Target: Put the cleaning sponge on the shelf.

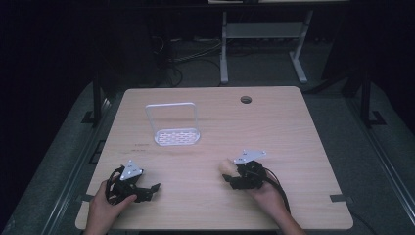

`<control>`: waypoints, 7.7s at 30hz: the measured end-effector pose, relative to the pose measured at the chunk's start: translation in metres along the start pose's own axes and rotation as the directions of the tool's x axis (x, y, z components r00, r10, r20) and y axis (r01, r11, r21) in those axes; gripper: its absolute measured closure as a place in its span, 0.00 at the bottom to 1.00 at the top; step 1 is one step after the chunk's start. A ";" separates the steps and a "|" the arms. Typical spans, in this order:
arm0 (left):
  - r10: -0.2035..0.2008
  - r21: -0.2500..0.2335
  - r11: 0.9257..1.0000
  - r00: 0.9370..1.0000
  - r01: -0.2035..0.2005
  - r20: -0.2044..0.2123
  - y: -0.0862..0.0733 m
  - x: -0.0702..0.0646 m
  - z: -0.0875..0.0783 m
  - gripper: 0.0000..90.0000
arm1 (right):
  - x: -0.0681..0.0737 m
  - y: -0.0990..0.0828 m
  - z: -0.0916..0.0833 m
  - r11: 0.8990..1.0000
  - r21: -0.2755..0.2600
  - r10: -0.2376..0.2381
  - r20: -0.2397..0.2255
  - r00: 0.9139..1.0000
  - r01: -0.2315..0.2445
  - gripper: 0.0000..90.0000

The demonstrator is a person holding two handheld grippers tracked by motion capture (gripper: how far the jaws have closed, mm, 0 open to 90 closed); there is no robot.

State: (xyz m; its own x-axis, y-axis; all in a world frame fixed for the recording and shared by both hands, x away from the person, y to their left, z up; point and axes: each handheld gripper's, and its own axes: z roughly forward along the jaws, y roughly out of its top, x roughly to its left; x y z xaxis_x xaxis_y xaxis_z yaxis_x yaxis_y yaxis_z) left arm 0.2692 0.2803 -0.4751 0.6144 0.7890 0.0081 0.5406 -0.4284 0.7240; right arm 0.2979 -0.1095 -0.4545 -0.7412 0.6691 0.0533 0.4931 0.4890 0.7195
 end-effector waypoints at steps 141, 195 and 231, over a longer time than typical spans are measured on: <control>0.000 0.001 1.000 1.000 0.000 0.000 0.000 0.000 0.000 0.15 | 0.022 0.155 0.166 0.986 -0.006 -0.167 -0.002 0.986 0.167 0.44; 0.001 0.003 1.000 1.000 -0.001 0.000 0.000 0.000 0.000 0.14 | 0.042 0.126 0.114 0.980 -0.064 -0.194 -0.127 0.973 0.187 1.00; 0.000 0.003 1.000 1.000 0.000 0.000 0.000 0.000 0.000 0.15 | 0.005 0.119 0.127 0.993 -0.016 -0.116 0.013 0.993 0.116 0.99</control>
State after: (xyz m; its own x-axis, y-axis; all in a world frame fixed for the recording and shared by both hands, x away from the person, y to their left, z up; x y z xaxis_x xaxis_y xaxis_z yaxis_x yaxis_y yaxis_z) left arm 0.2692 0.2804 -0.4748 0.6145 0.7889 0.0086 0.5421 -0.4301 0.7219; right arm 0.4105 0.0236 -0.4568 -0.7877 0.6148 -0.0395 0.3963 0.5547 0.7317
